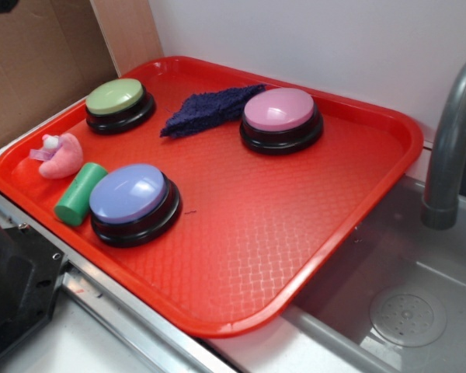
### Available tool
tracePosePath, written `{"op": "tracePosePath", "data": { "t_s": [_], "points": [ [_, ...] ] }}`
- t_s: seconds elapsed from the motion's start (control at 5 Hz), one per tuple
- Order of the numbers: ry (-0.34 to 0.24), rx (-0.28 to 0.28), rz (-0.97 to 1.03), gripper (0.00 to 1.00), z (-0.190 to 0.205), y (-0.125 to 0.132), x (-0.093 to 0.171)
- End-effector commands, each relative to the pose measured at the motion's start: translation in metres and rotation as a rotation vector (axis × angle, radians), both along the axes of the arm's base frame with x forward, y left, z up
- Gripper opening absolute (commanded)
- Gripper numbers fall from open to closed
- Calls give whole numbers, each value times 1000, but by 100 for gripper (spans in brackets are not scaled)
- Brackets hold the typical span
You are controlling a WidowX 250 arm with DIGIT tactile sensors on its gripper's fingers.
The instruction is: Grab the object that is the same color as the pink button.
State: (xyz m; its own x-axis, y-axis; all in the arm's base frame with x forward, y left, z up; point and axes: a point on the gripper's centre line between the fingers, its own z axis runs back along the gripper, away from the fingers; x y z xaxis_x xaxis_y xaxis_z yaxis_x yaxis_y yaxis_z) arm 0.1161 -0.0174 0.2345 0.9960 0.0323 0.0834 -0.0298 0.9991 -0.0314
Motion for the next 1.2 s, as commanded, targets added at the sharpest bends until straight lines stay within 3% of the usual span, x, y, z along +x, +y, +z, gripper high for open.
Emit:
{"op": "tracePosePath", "data": {
  "t_s": [0.0,0.2,0.6,0.8,1.0],
  "points": [
    [0,0,0,100,0,0,0],
    [-16,-50,78,100,-4,14,5],
    [-76,-92,417,100,-25,52,17],
    [-62,-111,641,100,-53,80,27],
    [-50,-84,808,100,-81,104,30]
  ]
}}
